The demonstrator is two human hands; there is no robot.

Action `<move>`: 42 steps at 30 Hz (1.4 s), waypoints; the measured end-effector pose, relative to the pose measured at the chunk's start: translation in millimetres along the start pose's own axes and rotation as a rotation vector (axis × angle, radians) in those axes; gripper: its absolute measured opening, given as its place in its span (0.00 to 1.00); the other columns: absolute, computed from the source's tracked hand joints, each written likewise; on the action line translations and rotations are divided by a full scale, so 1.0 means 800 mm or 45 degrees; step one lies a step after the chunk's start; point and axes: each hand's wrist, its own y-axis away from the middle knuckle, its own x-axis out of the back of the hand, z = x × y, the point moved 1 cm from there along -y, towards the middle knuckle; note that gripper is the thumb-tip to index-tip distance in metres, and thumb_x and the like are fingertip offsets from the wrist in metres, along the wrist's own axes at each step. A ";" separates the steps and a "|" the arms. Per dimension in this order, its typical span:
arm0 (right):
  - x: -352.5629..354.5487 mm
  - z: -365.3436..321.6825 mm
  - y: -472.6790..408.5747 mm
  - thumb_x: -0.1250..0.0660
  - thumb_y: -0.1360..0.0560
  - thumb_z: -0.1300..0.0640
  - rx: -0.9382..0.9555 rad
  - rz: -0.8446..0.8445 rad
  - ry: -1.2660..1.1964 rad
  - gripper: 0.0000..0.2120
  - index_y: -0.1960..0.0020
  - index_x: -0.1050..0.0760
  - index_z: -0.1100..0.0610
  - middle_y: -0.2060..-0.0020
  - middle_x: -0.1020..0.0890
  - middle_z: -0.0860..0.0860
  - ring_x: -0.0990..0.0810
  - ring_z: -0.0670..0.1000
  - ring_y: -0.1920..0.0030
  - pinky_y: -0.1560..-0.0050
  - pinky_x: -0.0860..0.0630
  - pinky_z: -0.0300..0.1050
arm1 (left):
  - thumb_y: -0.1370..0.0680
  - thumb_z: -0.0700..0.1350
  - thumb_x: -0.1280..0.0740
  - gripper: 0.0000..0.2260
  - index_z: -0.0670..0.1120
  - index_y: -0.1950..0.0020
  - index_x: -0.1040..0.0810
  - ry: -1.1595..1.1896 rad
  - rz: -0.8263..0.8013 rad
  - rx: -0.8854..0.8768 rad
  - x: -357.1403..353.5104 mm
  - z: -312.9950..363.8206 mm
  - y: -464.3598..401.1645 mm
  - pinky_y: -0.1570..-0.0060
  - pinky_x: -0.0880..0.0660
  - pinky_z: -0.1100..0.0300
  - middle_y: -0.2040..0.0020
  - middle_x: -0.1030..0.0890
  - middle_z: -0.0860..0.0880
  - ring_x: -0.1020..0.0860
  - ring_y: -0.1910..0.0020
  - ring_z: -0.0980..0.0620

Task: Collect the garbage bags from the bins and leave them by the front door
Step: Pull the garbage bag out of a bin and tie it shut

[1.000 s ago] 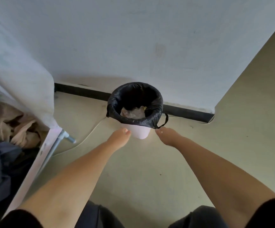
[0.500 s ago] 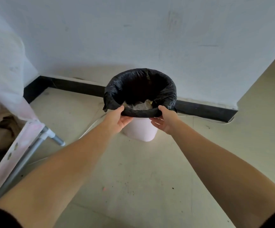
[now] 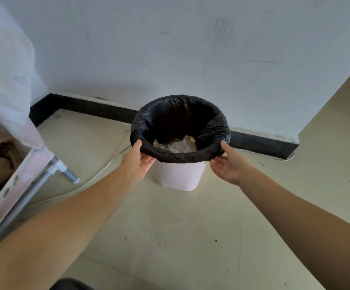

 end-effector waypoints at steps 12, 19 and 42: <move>-0.002 -0.027 0.019 0.39 0.27 0.63 0.800 0.452 0.706 0.07 0.51 0.27 0.56 0.68 0.26 0.49 0.28 0.48 0.72 0.69 0.27 0.41 | 0.22 0.35 0.40 0.04 0.40 0.56 0.29 -0.112 0.226 -0.368 0.010 0.043 0.011 0.81 0.34 0.70 0.67 0.30 0.46 0.30 0.83 0.57; -0.029 -0.065 0.037 0.42 0.23 0.60 1.346 0.496 0.987 0.10 0.49 0.24 0.52 0.61 0.22 0.47 0.29 0.40 0.75 0.74 0.35 0.25 | 0.24 0.35 0.44 0.13 0.45 0.46 0.23 -0.590 0.075 -0.703 -0.028 0.062 0.023 0.68 0.24 0.64 0.69 0.29 0.49 0.28 0.76 0.59; -0.131 -0.033 -0.010 0.39 0.24 0.60 1.224 0.066 1.360 0.08 0.48 0.24 0.54 0.53 0.22 0.52 0.25 0.45 0.62 0.61 0.33 0.35 | 0.20 0.46 0.39 0.09 0.40 0.52 0.28 -0.572 -0.122 -0.237 -0.064 0.051 0.008 0.56 0.20 0.51 0.58 0.23 0.40 0.21 0.59 0.45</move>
